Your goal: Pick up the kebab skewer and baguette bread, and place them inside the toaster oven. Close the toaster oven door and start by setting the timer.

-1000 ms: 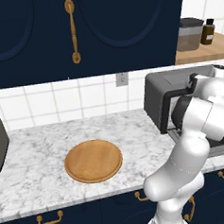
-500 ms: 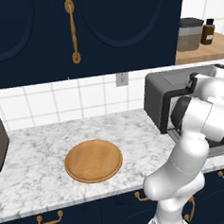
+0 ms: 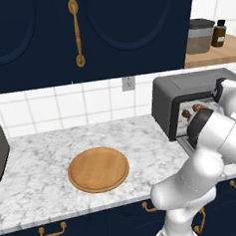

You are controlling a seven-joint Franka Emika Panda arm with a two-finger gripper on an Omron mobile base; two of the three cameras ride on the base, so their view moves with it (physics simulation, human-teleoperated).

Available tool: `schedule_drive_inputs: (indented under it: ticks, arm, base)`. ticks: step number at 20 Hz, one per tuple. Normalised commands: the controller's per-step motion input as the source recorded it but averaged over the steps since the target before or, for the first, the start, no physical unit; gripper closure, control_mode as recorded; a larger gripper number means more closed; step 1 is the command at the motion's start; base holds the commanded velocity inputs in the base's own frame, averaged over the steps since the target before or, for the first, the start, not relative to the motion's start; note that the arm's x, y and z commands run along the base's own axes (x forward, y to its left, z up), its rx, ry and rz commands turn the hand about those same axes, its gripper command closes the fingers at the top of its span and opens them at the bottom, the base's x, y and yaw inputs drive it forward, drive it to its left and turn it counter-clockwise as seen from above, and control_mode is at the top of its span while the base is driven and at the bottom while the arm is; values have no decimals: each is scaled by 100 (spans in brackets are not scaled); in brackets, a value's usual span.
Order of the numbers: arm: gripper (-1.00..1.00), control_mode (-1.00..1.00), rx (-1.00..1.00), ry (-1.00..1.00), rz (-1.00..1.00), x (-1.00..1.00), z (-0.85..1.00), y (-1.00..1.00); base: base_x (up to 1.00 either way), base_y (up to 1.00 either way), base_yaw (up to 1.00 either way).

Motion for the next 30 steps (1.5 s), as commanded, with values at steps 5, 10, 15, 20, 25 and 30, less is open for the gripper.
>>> schedule_drive_inputs:
  ticks: [5,10,15,20,25,30]
  arm:
    - [-100,-100,0,0,-28,-47,-52,-20]
    - [-100,-100,0,0,-30,26,-58,-8]
    - [-100,-100,0,0,-22,22,-13,-34]
    - [-100,-100,0,2,-20,22,0,-28]
    - [-100,-100,0,3,-20,27,0,-1]
    - [-100,-100,0,0,-20,22,0,0]
  base:
    - [0,0,0]
    - [0,0,0]
    - [0,0,0]
    - [0,0,0]
    - [0,0,0]
    - [0,0,0]
